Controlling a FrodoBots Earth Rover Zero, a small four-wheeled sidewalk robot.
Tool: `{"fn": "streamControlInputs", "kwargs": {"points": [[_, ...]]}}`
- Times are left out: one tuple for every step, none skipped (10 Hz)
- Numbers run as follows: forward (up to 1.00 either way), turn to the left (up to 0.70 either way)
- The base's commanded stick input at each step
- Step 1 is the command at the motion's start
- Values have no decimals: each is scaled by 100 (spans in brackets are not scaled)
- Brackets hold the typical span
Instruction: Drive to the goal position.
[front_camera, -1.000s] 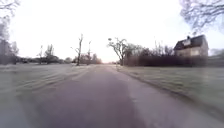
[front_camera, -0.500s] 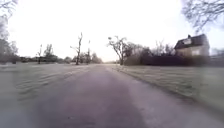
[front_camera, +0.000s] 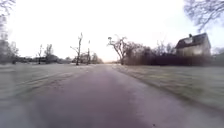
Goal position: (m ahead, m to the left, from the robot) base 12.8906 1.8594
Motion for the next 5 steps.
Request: {"fn": "streamControlInputs", "kwargs": {"points": [[100, 0], [100, 0], [100, 0], [100, 0], [100, 0]]}}
